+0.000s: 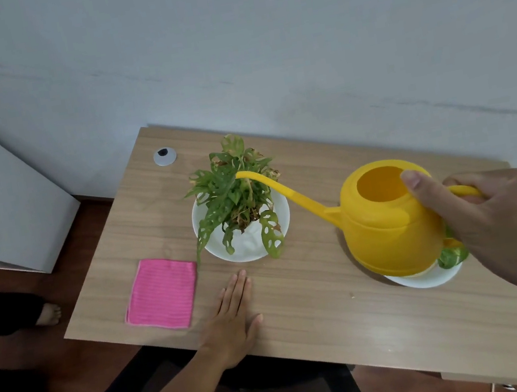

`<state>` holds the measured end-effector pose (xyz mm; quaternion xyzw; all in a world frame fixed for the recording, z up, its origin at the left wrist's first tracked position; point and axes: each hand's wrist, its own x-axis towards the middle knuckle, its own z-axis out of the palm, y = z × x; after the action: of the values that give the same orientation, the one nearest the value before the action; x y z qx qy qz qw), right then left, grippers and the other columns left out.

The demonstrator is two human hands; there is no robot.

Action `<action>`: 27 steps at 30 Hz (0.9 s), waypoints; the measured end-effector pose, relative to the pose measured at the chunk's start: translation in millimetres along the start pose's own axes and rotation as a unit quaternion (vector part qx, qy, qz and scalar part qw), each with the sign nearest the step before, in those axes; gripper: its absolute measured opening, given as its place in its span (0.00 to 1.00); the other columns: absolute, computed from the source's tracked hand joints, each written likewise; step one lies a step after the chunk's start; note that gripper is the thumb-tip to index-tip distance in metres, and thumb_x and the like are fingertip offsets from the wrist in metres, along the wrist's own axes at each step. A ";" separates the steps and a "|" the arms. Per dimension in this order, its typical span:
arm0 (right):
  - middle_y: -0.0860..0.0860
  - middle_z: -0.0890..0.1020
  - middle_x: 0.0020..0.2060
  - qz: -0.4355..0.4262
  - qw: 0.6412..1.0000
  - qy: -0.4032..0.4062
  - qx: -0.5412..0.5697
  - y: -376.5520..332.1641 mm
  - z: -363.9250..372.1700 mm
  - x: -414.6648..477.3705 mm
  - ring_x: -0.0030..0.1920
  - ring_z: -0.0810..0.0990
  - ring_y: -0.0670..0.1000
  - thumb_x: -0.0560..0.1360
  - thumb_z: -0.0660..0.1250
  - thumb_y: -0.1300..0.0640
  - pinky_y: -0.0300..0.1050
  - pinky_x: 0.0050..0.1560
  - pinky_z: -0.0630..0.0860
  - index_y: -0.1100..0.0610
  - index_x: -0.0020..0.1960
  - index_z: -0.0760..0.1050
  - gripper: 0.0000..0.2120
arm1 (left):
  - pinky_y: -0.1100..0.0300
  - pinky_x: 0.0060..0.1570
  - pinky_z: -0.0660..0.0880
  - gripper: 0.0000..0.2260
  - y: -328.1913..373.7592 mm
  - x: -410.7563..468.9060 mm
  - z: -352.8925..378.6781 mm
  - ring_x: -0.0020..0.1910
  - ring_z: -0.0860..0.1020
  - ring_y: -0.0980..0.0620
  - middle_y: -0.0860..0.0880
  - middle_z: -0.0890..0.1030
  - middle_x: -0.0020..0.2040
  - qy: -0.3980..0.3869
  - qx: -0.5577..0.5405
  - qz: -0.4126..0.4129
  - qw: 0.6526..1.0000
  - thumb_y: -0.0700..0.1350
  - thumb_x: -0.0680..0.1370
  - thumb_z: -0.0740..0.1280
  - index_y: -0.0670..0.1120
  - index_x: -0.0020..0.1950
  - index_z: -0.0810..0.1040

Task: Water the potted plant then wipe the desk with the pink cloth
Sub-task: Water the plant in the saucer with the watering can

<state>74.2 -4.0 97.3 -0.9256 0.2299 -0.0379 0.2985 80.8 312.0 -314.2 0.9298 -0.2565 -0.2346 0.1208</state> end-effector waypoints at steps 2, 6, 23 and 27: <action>0.62 0.71 0.27 0.001 1.000 0.017 -0.003 7.8 -0.8 2.5 0.35 0.72 0.61 0.70 0.62 0.20 0.55 0.37 0.67 0.70 0.35 0.71 0.49 | 0.51 0.86 0.35 0.37 0.9 -0.4 -0.7 0.88 0.27 0.52 0.50 0.25 0.87 -0.001 0.000 0.000 1.000 0.63 0.89 0.44 0.46 0.88 0.30; 0.60 0.73 0.26 0.014 0.998 0.057 0.017 15.2 1.8 8.5 0.30 0.73 0.55 0.71 0.63 0.20 0.55 0.35 0.67 0.68 0.32 0.71 0.47 | 0.50 0.87 0.35 0.36 1.3 -0.7 -1.0 0.88 0.27 0.52 0.50 0.25 0.87 -0.005 -0.002 -0.003 1.000 0.64 0.89 0.43 0.46 0.88 0.29; 0.66 0.76 0.31 0.082 0.979 0.033 0.183 18.3 67.7 -3.2 0.32 0.77 0.62 0.81 0.70 0.31 0.56 0.43 0.76 0.72 0.38 0.70 0.42 | 0.50 0.87 0.34 0.40 -0.9 1.7 -18.6 0.87 0.25 0.50 0.49 0.22 0.86 -0.071 -0.013 -0.002 0.997 0.62 0.89 0.50 0.46 0.87 0.27; 0.74 0.72 0.35 0.118 0.958 0.038 0.259 21.7 75.5 -25.2 0.33 0.73 0.54 0.83 0.71 0.37 0.40 0.34 0.76 0.77 0.40 0.69 0.41 | 0.48 0.90 0.41 0.39 1.8 -0.3 -38.8 0.89 0.30 0.48 0.47 0.25 0.86 -0.105 -0.020 0.002 0.994 0.56 0.90 0.55 0.44 0.88 0.30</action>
<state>58.6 32.1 24.8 -0.7807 0.3306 -0.0957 0.5216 99.2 314.7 -280.0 0.8970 -0.2652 -0.3353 0.1122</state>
